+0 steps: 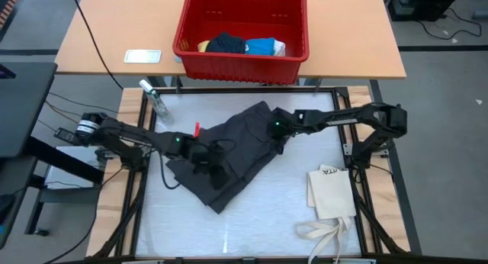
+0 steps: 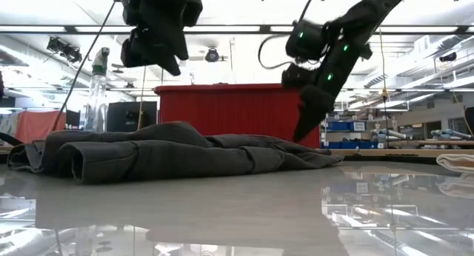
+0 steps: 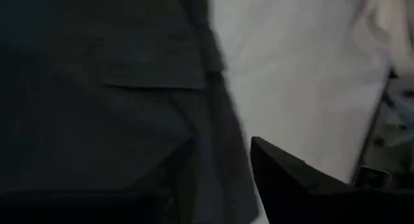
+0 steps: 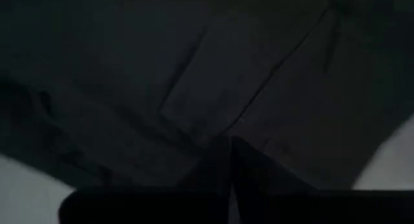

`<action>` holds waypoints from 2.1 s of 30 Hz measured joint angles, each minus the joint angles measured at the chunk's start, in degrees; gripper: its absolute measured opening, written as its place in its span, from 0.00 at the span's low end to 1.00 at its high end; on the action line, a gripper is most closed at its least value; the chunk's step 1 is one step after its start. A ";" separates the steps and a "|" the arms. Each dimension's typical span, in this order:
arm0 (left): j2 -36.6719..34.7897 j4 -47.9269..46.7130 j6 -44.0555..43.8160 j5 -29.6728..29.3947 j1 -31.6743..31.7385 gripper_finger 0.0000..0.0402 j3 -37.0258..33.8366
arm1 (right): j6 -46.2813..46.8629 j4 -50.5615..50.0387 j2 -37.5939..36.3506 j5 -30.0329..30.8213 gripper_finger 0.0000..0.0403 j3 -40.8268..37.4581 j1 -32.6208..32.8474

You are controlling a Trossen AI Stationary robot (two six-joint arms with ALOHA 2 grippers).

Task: Fold laundry
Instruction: Fold the dark blue shorts

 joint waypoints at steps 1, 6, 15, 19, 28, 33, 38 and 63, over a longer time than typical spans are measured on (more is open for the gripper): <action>-0.54 -0.36 0.12 -0.25 0.55 0.37 0.00 | 0.92 0.13 1.33 -0.75 0.02 0.00 -0.17; -1.05 -5.31 2.74 -1.06 3.52 0.37 -0.15 | 2.36 -0.89 6.63 -2.44 0.03 0.25 -0.18; -0.63 -7.59 5.45 -0.01 5.60 0.37 -2.40 | 5.78 -9.20 5.83 -6.48 0.01 0.14 1.73; -0.61 -7.65 5.08 0.32 5.47 0.37 -2.56 | 7.00 -10.84 3.89 -8.07 0.01 -0.07 3.35; -0.63 -4.59 4.21 1.37 2.98 0.37 -6.52 | 11.88 -15.83 2.79 -6.10 0.01 -0.04 9.96; -0.61 2.87 1.06 5.15 2.92 0.37 -14.52 | 17.94 -16.59 -0.46 -2.67 0.01 -0.28 14.09; -1.05 10.27 -0.15 7.04 2.29 0.37 -17.68 | 24.50 -15.68 -4.17 0.05 0.01 -0.26 17.54; -1.17 15.66 10.67 24.96 2.19 0.38 -27.02 | 68.63 13.24 14.51 3.09 0.00 4.97 28.20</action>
